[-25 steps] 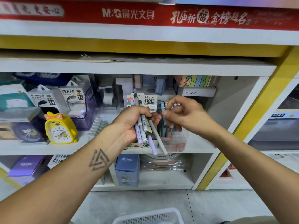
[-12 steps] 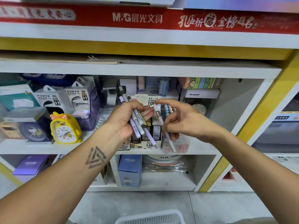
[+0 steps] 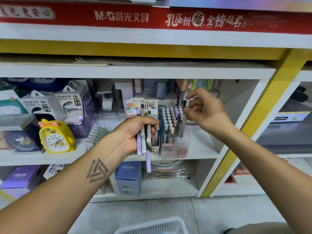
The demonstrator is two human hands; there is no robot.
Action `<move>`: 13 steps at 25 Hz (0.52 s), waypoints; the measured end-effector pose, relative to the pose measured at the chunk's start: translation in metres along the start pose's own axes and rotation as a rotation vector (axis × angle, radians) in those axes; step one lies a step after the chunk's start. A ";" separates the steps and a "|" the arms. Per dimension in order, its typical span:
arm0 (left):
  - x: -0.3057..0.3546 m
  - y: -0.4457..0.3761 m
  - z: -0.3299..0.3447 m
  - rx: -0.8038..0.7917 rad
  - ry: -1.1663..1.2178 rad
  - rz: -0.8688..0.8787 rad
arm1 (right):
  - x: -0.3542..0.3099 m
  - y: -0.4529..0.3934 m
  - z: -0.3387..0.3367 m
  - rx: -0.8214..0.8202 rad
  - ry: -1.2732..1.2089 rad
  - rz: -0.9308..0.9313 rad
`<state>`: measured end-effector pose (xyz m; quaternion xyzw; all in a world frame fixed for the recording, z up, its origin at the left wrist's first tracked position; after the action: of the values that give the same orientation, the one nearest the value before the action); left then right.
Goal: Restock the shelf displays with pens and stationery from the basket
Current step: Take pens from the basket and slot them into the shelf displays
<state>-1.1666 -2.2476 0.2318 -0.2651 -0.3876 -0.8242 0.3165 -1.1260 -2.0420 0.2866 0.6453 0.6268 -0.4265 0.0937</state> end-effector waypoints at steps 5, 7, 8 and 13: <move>-0.006 -0.001 0.000 -0.019 -0.014 -0.040 | 0.004 0.013 0.018 -0.125 0.140 -0.087; -0.007 -0.001 0.000 -0.018 -0.027 -0.040 | 0.005 0.016 0.023 -0.141 0.181 -0.130; -0.007 -0.001 0.001 -0.020 -0.030 -0.041 | 0.005 0.018 0.025 -0.149 0.193 -0.138; -0.009 0.002 0.003 -0.034 -0.038 -0.052 | 0.006 0.021 0.030 -0.179 0.219 -0.134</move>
<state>-1.1587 -2.2430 0.2282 -0.2760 -0.3863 -0.8334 0.2831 -1.1217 -2.0614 0.2552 0.6336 0.7105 -0.3014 0.0534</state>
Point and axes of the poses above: each hand's wrist, its own y-axis away from the middle knuckle, its own z-axis out of the palm, x = y × z, the point moved 5 cm from there along -y, towards the middle knuckle, and after that the axes turned 10 degrees about y, right-handed, at the moved point
